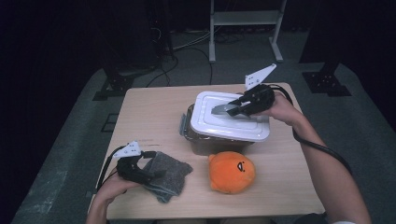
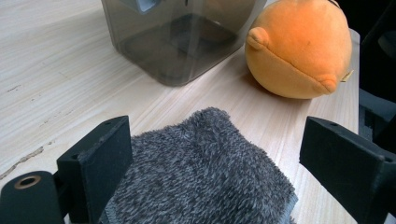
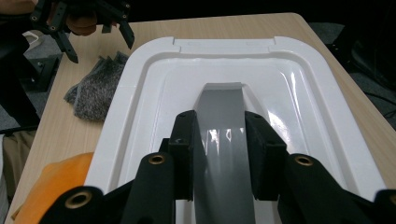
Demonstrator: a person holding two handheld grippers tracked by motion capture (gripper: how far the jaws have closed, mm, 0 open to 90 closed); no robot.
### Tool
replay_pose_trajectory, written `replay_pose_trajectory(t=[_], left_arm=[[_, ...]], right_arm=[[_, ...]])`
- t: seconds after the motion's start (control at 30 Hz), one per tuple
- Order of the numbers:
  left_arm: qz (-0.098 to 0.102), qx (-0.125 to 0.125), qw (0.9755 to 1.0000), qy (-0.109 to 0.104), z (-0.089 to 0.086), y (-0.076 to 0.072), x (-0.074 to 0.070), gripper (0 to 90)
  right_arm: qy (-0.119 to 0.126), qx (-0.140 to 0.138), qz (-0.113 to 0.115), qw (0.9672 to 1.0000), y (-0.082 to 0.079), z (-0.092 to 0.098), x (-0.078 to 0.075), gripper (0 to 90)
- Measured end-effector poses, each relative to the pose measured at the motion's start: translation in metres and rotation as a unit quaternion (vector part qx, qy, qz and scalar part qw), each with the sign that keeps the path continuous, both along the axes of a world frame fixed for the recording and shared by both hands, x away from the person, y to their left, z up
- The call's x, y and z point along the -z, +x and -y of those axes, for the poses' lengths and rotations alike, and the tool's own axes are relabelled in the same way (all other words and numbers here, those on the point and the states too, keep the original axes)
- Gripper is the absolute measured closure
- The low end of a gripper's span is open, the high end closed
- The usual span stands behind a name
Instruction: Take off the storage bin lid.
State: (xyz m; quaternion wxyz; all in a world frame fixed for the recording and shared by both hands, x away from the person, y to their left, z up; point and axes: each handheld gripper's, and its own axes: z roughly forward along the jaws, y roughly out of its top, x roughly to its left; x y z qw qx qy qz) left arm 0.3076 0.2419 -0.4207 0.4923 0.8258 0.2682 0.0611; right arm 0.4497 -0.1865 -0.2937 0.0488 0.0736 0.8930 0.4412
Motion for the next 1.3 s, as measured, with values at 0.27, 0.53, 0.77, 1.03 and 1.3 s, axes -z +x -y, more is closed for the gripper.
replay_pose_trajectory(t=[0.27,0.53,0.77,1.03,1.3], left_arm=[[0.001,0.003,1.0000,0.006,0.004,0.000,0.001,8.6],[-0.002,-0.004,0.9999,0.009,0.003,0.000,0.003,8.0],[-0.003,-0.006,0.9999,0.010,0.003,0.000,0.002,8.0],[-0.002,-0.012,0.9999,0.011,0.002,-0.001,0.002,6.4],[0.000,-0.015,0.9998,0.011,0.002,-0.001,0.002,4.6]], right_arm=[[0.001,0.026,0.007,0.9996,-0.022,0.037,-0.007,65.7],[0.004,0.054,0.010,0.9985,-0.041,0.074,-0.010,65.7],[0.001,0.072,0.008,0.9974,-0.054,0.095,-0.006,65.7],[0.004,0.095,0.006,0.9955,-0.069,0.119,-0.004,65.7],[0.007,0.117,0.004,0.9931,-0.083,0.143,-0.001,65.6]])
